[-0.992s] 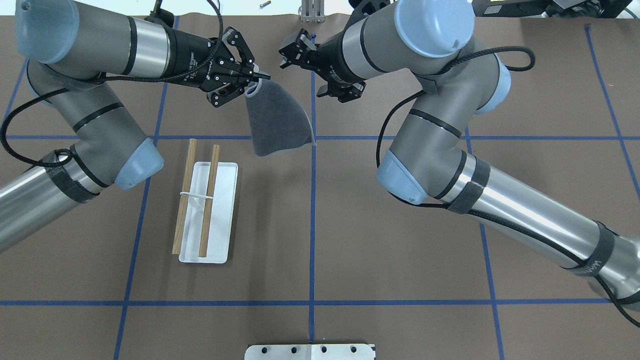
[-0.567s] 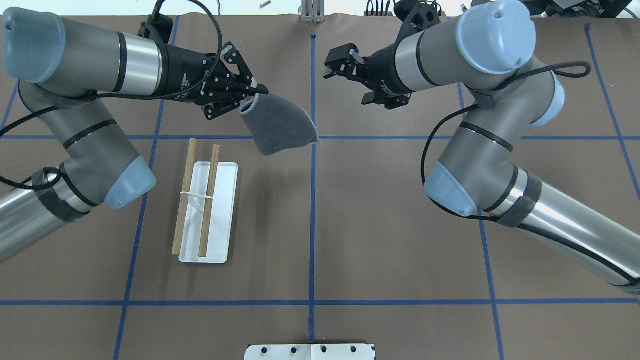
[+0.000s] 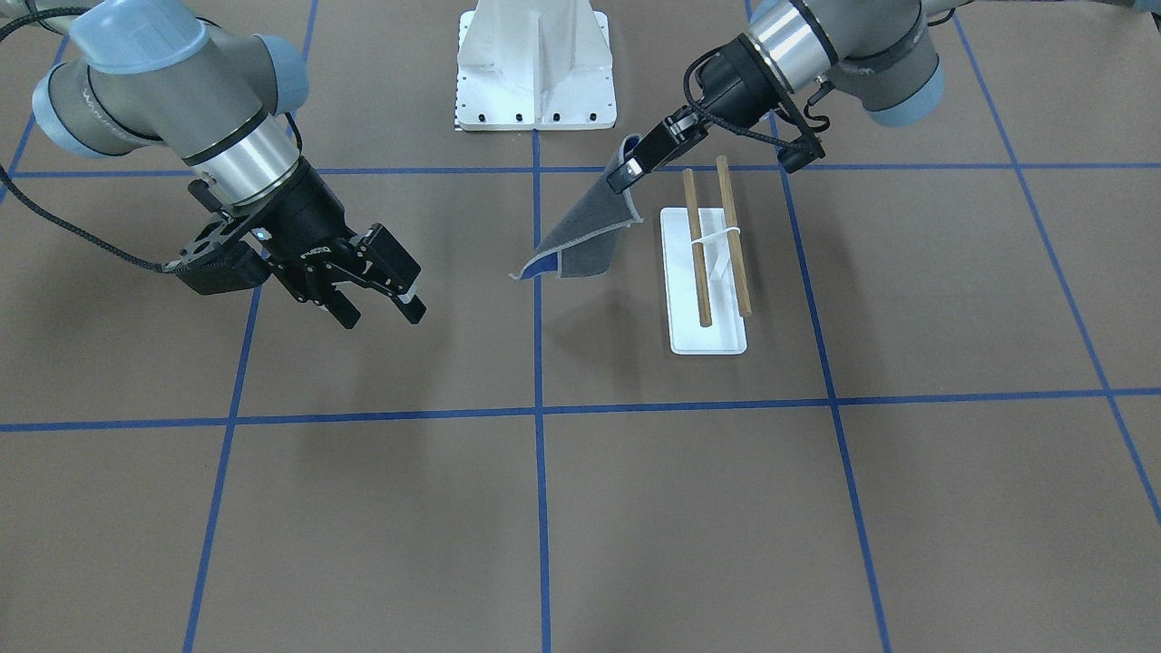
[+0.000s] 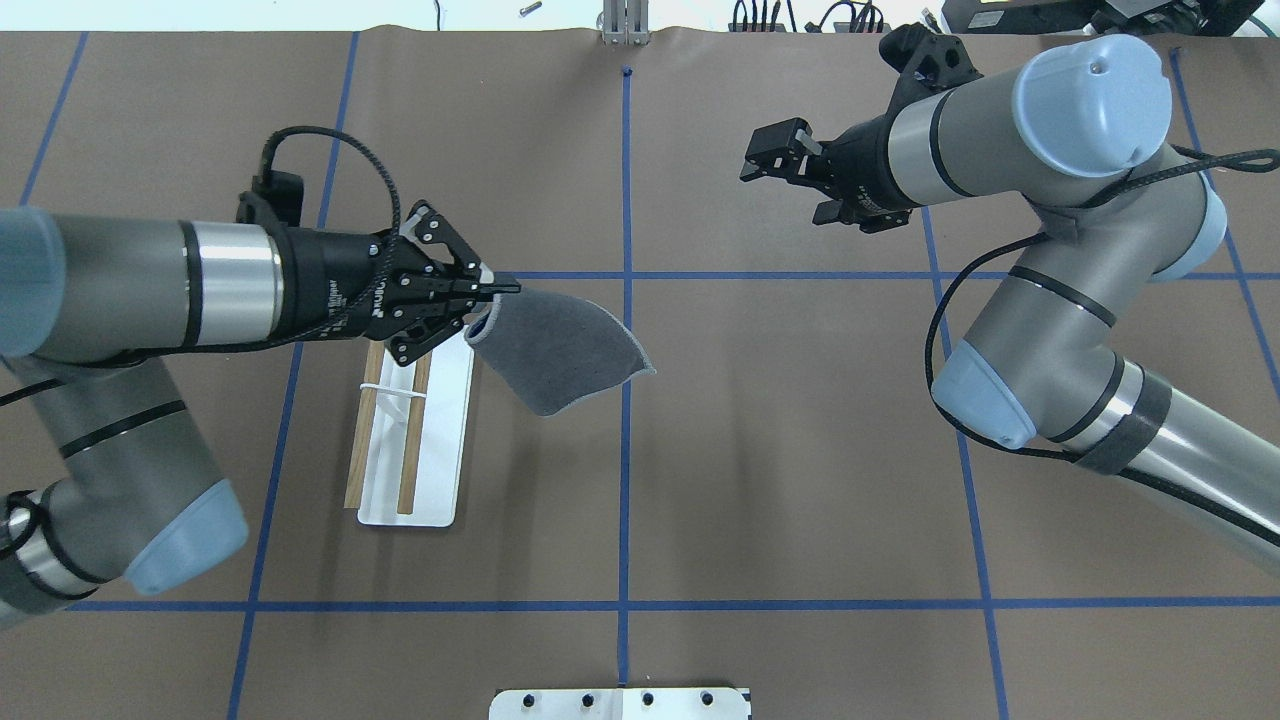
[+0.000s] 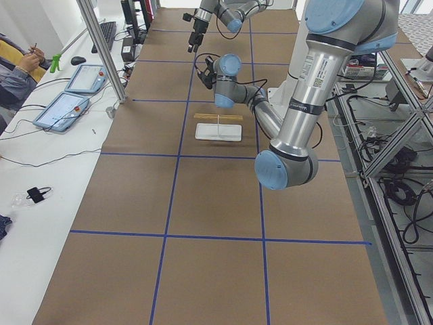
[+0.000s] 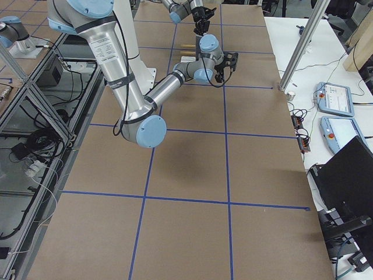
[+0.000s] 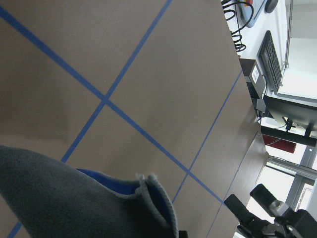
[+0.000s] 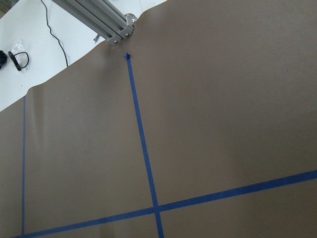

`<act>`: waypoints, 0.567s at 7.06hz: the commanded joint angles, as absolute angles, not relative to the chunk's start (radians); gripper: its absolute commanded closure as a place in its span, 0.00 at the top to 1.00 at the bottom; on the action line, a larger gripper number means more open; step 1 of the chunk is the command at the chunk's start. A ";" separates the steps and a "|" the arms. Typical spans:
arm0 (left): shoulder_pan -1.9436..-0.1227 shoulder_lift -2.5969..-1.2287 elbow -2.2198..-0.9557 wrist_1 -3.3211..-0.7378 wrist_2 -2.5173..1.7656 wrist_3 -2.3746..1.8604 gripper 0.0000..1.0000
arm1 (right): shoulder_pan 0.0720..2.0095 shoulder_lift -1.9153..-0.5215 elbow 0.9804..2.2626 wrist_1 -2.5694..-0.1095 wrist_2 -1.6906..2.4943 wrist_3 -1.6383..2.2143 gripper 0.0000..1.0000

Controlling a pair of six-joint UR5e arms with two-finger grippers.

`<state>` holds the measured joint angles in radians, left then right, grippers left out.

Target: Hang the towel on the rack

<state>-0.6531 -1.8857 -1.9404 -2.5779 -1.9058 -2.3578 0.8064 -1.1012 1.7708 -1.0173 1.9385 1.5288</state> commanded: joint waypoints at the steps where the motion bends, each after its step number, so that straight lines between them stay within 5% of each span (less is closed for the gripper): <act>1: -0.660 -1.700 -2.022 -2.580 -1.899 -2.381 0.00 | 0.822 -1.144 1.775 -1.014 1.939 1.528 1.00; 4: -0.698 -1.666 -1.965 -2.579 -1.893 -2.427 0.00 | 0.830 -1.158 1.764 -1.016 1.939 1.528 1.00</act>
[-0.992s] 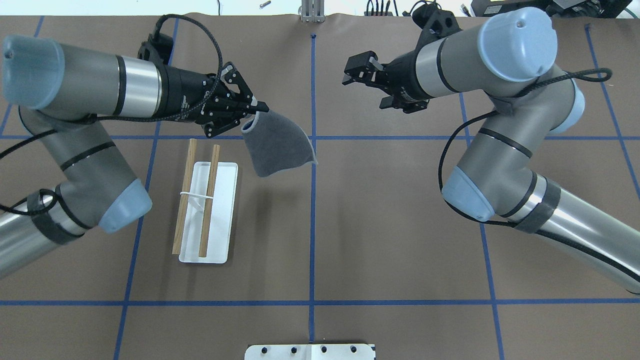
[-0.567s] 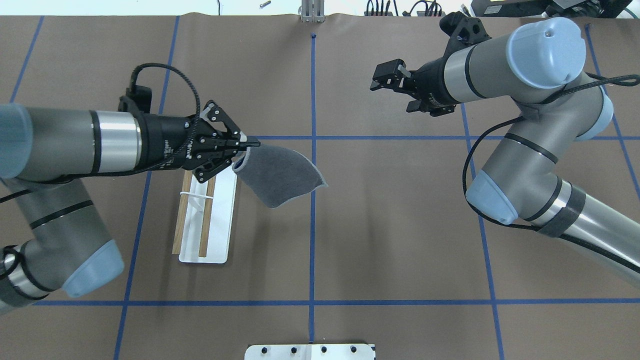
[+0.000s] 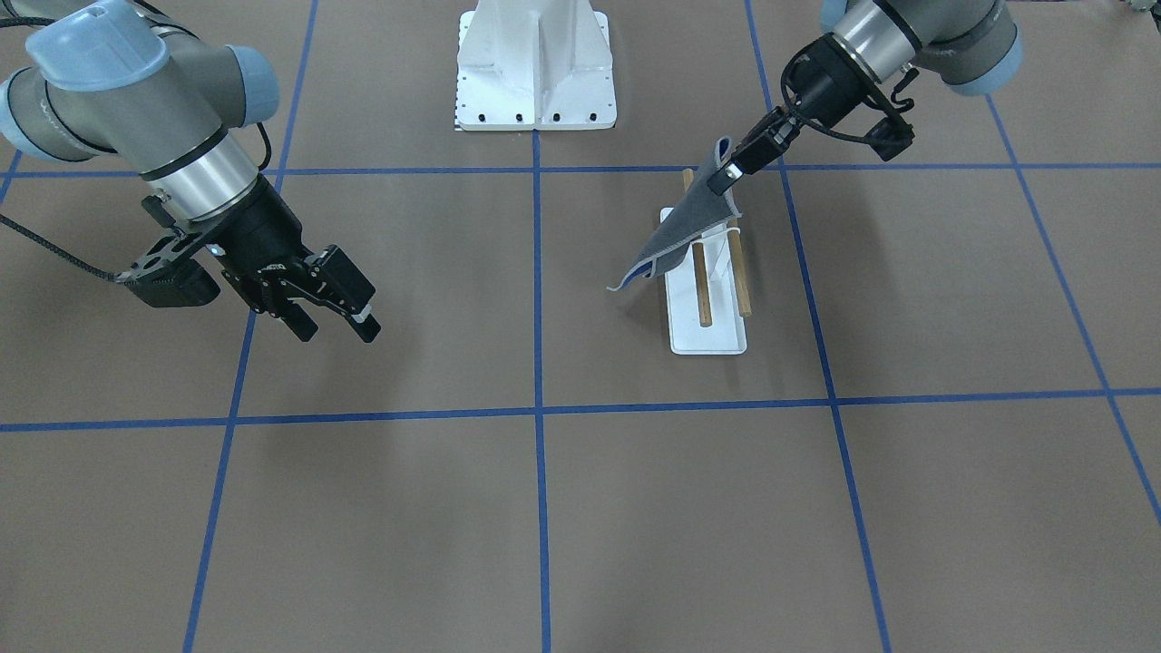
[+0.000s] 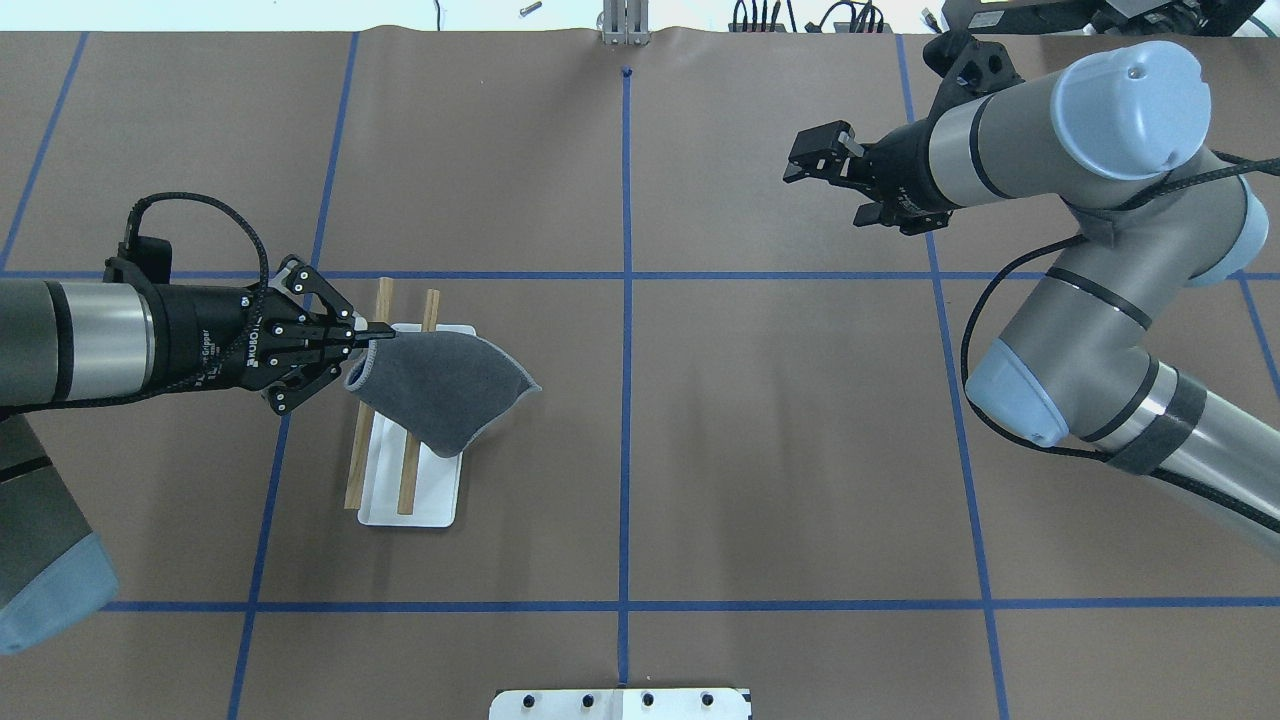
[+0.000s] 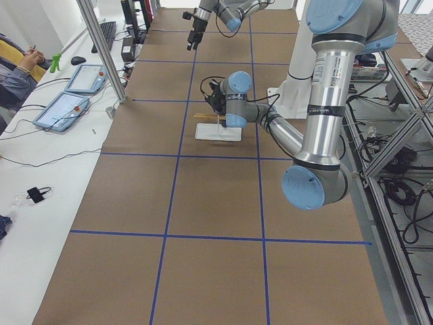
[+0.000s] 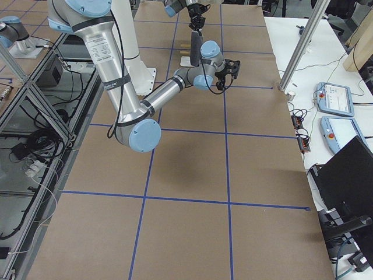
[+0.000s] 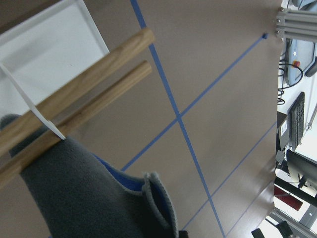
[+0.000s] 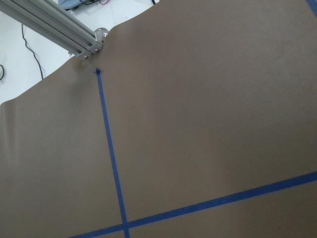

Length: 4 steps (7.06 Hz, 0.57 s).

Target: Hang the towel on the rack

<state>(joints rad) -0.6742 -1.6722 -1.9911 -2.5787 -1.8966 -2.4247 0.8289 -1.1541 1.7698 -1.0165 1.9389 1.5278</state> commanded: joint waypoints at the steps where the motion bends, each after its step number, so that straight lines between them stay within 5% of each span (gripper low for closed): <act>1: -0.731 -1.667 -1.944 -2.580 -1.894 -2.419 0.00 | 0.830 -1.158 1.764 -1.015 1.936 1.526 1.00; 4: -0.759 -1.626 -1.917 -2.588 -1.894 -2.262 0.00 | 0.853 -1.196 1.766 -1.016 1.948 1.500 1.00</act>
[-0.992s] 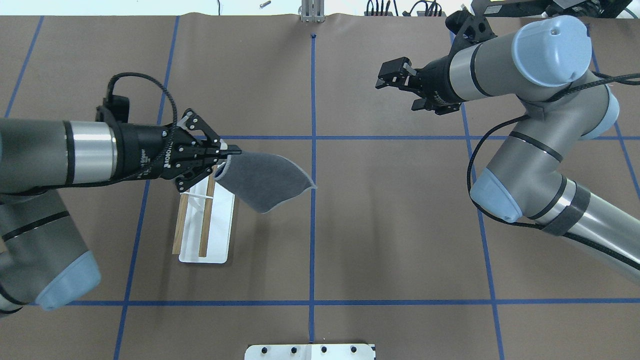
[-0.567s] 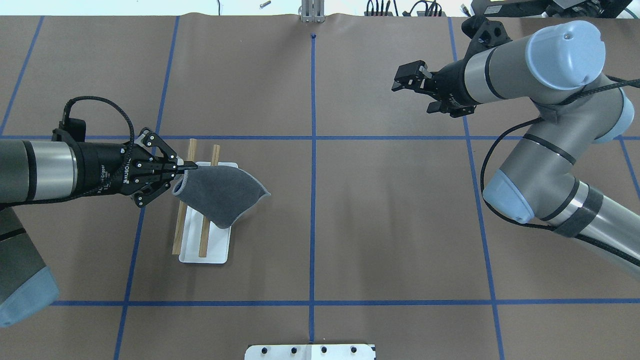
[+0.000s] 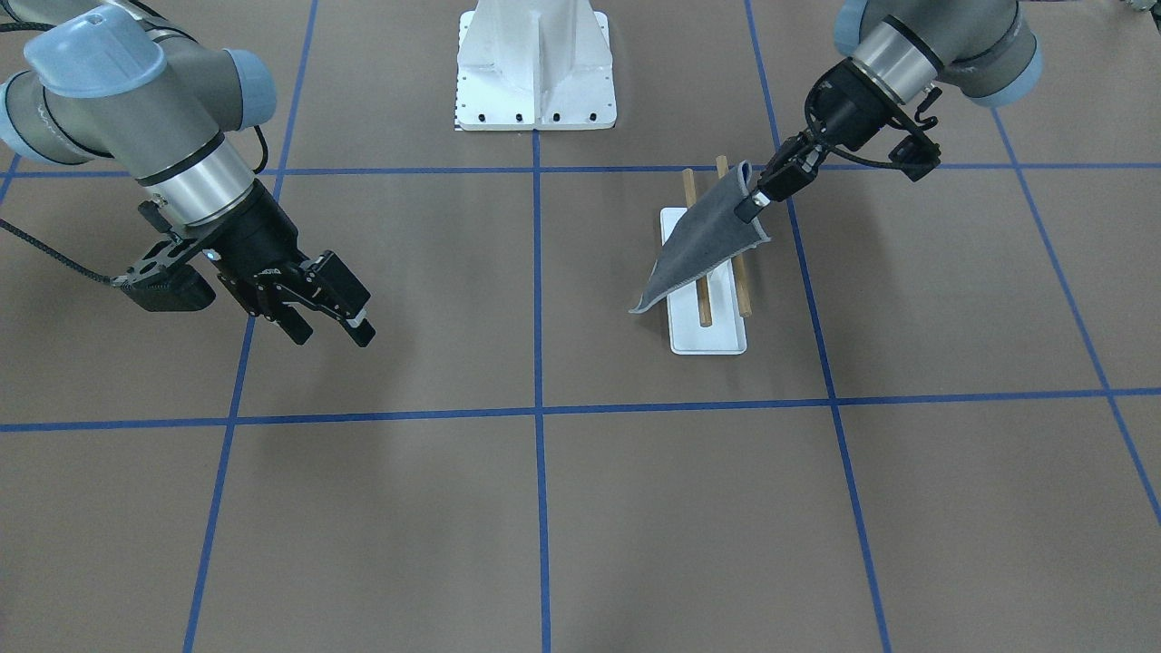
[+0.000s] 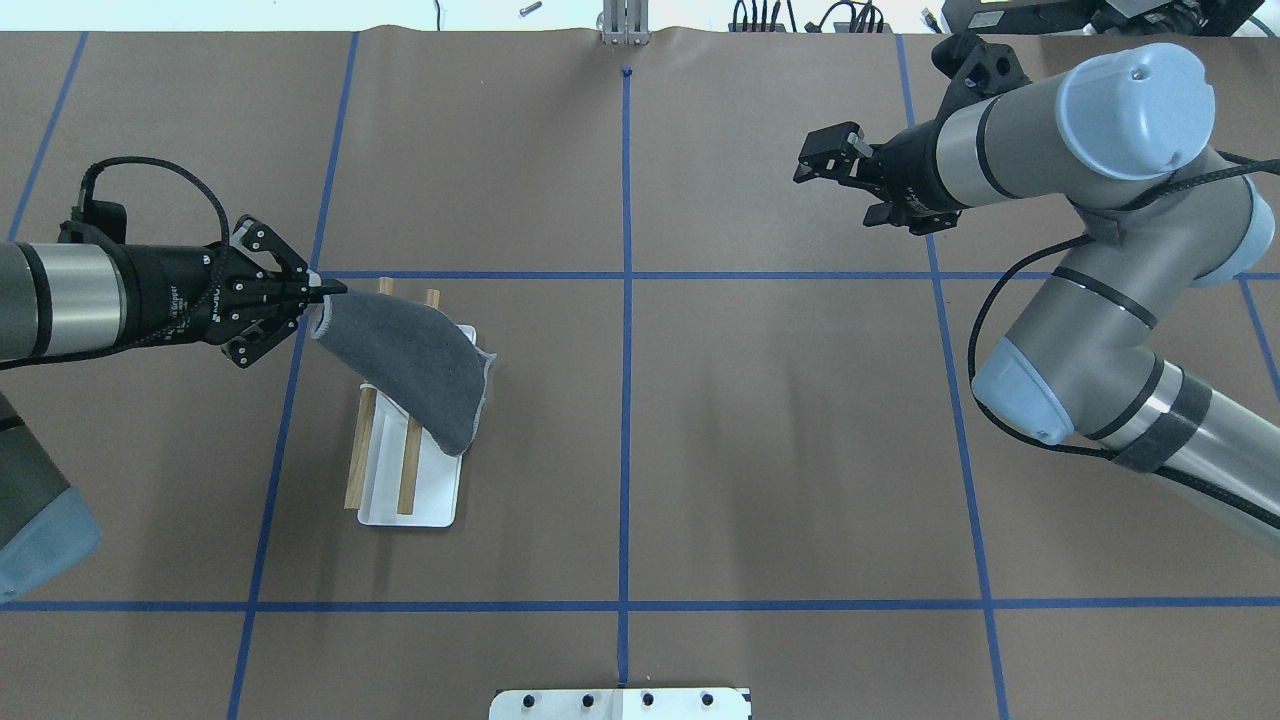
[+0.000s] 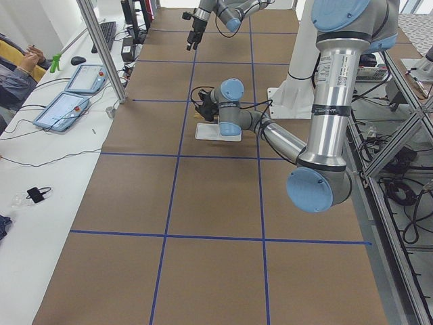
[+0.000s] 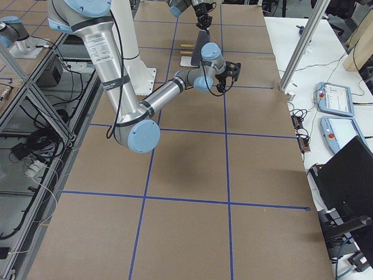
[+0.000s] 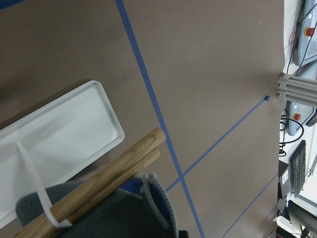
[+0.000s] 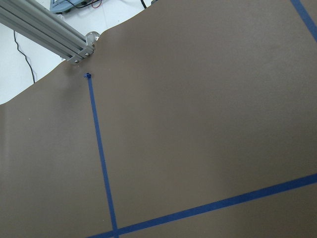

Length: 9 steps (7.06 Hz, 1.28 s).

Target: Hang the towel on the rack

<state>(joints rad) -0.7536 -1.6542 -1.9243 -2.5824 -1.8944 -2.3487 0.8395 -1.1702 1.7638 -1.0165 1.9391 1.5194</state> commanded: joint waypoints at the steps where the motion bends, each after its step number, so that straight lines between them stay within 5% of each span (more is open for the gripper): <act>1: -0.759 -1.594 -1.917 -2.588 -1.898 -2.159 0.00 | 0.891 -1.239 1.767 -1.014 2.006 1.414 1.00; 7: -0.758 -1.511 -1.911 -2.611 -1.930 -2.003 0.00 | 0.995 -1.362 1.776 -1.012 2.092 1.246 1.00; 8: -0.758 -1.505 -1.908 -2.611 -1.928 -2.003 0.20 | 1.003 -1.380 1.776 -1.012 2.092 1.208 1.00; 9: -0.758 -1.505 -1.898 -2.609 -1.921 -2.005 0.99 | 1.008 -1.384 1.775 -1.012 2.092 1.200 1.00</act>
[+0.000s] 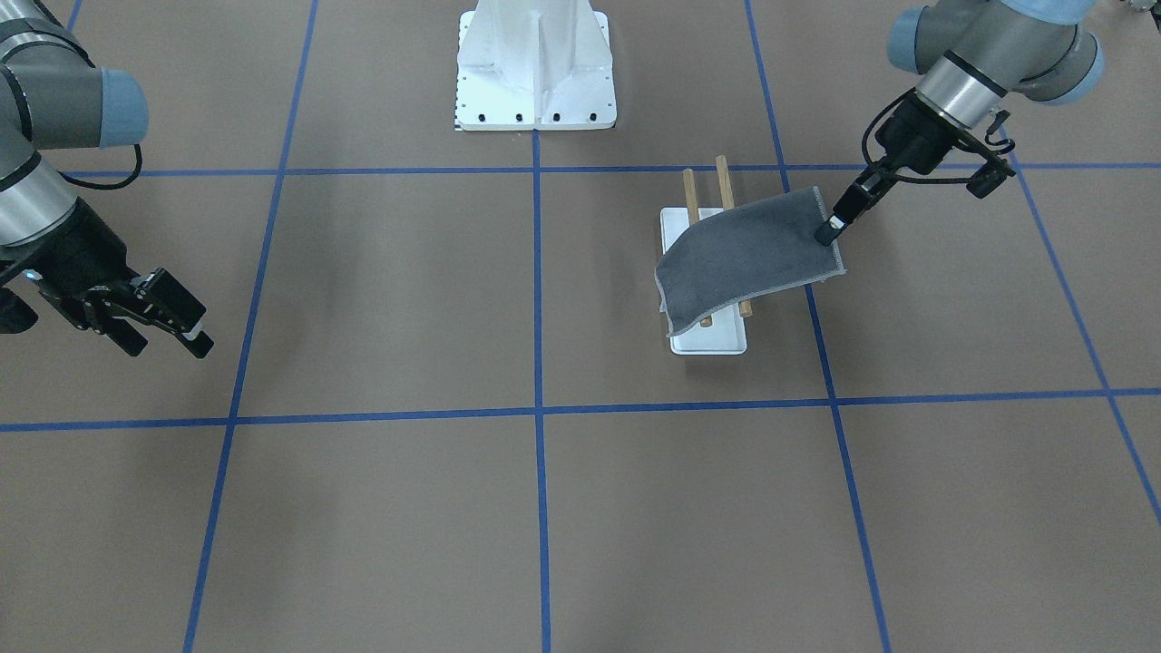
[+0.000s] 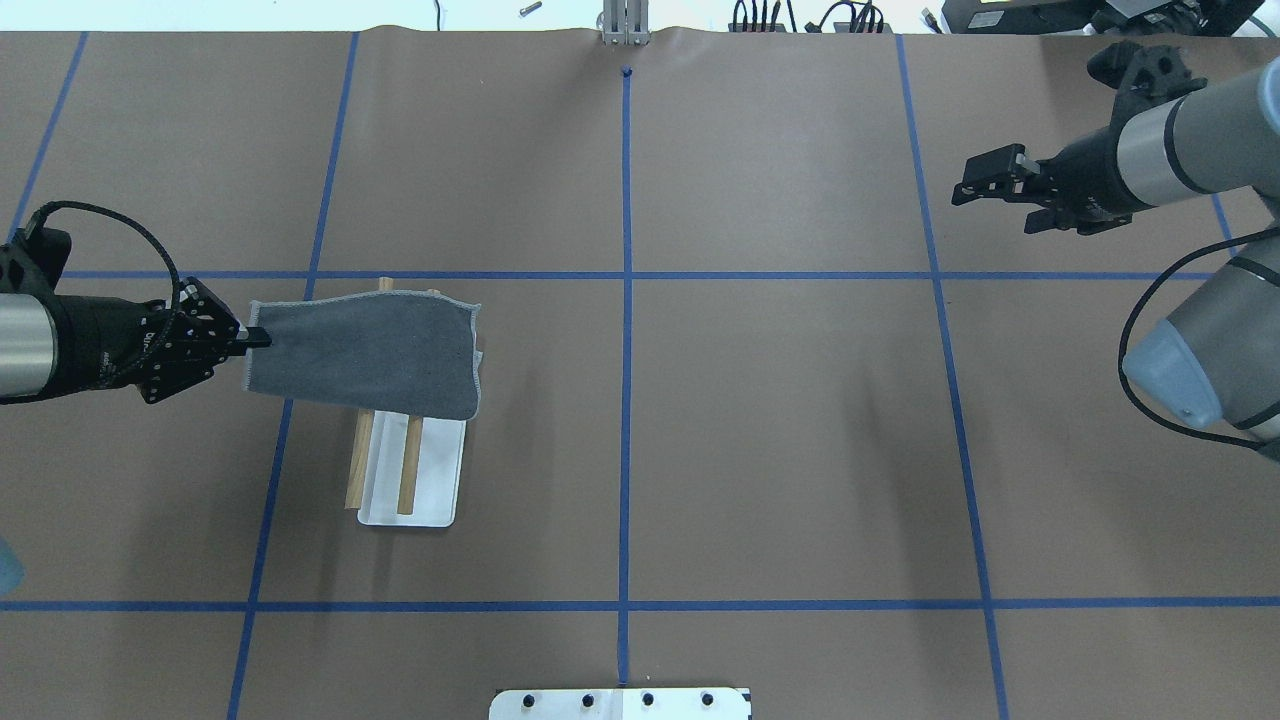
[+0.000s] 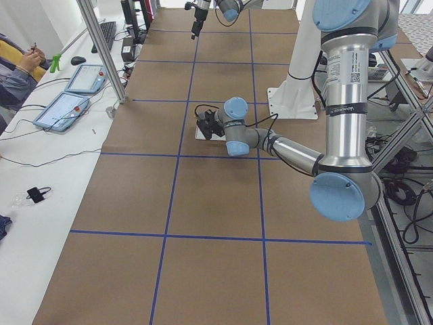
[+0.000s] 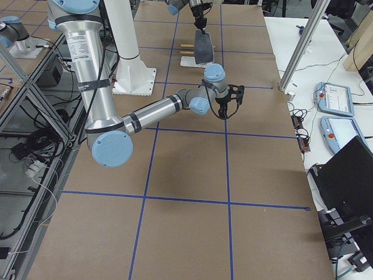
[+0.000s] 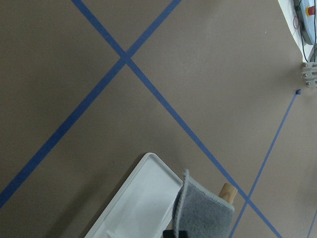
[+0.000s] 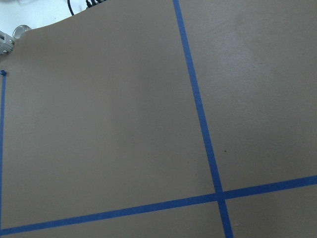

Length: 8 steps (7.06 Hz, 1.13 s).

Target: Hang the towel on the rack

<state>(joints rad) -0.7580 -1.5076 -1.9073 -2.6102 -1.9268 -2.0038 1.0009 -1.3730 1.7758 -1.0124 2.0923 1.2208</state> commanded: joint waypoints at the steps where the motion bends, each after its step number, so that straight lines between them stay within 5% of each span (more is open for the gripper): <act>1: -0.758 -1.494 -1.885 -2.609 -1.919 -2.005 0.98 | 1.014 -1.388 1.775 -1.012 2.092 1.197 1.00; 8: -1.177 -1.339 -1.760 -2.389 -1.949 -0.658 0.98 | 1.315 -1.578 1.627 -1.029 2.271 0.525 1.00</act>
<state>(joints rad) -1.0871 -1.3504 -1.7864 -2.4554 -1.9313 -0.9091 1.2130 -1.5446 1.6789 -1.0265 2.1880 0.6812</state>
